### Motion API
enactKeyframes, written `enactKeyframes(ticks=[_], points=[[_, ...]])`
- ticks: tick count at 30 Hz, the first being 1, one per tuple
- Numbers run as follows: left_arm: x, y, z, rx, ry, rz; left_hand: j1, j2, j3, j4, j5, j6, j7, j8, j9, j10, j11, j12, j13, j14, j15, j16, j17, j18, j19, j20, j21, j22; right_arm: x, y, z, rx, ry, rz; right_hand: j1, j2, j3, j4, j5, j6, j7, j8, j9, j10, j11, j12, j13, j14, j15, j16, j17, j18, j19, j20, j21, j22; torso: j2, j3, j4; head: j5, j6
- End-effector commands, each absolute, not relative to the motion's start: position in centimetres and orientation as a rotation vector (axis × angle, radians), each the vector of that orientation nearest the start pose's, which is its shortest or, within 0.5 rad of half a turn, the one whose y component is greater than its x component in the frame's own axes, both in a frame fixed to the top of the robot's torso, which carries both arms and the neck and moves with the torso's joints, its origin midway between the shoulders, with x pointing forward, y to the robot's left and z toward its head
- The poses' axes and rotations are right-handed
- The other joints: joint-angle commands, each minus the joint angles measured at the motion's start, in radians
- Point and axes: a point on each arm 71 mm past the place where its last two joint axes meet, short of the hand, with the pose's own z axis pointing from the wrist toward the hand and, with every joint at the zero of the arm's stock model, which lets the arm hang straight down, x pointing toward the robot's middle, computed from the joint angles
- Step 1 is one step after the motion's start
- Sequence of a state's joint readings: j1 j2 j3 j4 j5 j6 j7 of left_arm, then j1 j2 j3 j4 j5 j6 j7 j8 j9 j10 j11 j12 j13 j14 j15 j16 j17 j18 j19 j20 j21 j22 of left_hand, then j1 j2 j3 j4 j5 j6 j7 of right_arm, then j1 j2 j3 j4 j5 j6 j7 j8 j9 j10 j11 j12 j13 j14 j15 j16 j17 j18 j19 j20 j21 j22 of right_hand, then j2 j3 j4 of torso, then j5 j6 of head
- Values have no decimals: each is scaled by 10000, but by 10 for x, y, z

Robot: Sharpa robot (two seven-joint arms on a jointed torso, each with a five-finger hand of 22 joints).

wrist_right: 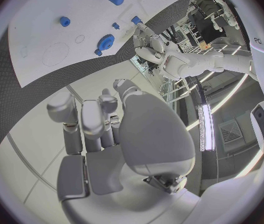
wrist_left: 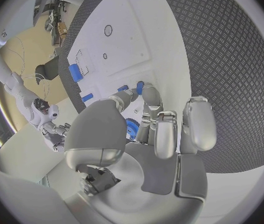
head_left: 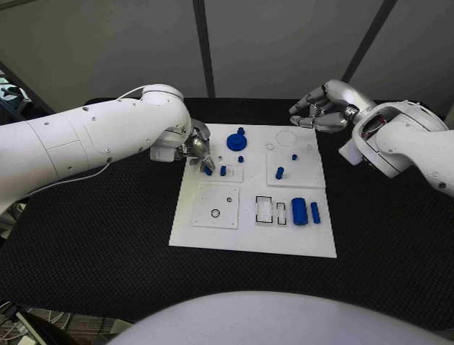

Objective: Assemble the parts on the task board

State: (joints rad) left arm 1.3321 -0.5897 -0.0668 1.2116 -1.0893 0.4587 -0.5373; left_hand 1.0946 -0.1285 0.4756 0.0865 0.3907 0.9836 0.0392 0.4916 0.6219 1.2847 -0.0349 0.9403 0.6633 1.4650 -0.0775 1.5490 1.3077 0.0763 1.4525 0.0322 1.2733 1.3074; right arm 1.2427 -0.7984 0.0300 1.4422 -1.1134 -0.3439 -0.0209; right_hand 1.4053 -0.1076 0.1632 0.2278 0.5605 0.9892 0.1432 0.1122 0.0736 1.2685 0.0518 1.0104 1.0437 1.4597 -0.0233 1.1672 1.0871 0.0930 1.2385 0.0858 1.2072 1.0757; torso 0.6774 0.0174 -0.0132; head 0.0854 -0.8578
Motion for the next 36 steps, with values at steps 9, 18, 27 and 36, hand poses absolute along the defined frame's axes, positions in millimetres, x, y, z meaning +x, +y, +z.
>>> enactKeyframes(ticks=[9,18,27,36], points=[[534,178,-203,411,25105,-2401,-371,91,-1006,450,-25,278,-4,-214,30,-54,34,19,18,991,-80,69,2410,-116,86,-63,76,886,517,-203,-139,1586,15808,8589,-89,-14,48,-4,36,50,-1,-50,-8,-6,-14,21,-8,193,-8,-21,14,184,50,12,-30,9,-7,6,0,10,29],[535,179,-203,395,25027,-2300,-446,192,-1448,672,-18,399,-29,-257,81,-9,18,81,119,995,-92,77,2422,-123,111,-72,100,919,517,-203,-139,1621,15794,8560,-86,-36,95,4,47,43,-2,-54,-8,-26,-15,1,-30,188,-10,-56,-13,189,40,11,-50,-12,-4,-1,-2,5,45],[537,181,-203,201,24834,-2349,-653,218,-2061,1036,-19,471,-26,-330,140,21,23,125,197,994,-85,73,2417,-127,124,-71,92,936,517,-203,-139,1645,15782,8537,-86,-36,95,4,47,43,-2,-54,-8,-26,-15,1,-30,188,-10,-56,-13,189,40,11,-50,-12,-4,-2,0,7,47],[538,185,-202,-215,24428,-2509,-792,200,-2749,1441,-20,533,-38,-378,222,77,17,211,320,1004,-88,94,2448,-135,153,-71,122,979,518,-204,-140,1649,15792,8522,-83,-35,100,4,49,41,-2,-54,-9,-27,-15,0,-31,188,-10,-58,-13,189,39,11,-52,-14,-2,-5,-2,-12,39]])
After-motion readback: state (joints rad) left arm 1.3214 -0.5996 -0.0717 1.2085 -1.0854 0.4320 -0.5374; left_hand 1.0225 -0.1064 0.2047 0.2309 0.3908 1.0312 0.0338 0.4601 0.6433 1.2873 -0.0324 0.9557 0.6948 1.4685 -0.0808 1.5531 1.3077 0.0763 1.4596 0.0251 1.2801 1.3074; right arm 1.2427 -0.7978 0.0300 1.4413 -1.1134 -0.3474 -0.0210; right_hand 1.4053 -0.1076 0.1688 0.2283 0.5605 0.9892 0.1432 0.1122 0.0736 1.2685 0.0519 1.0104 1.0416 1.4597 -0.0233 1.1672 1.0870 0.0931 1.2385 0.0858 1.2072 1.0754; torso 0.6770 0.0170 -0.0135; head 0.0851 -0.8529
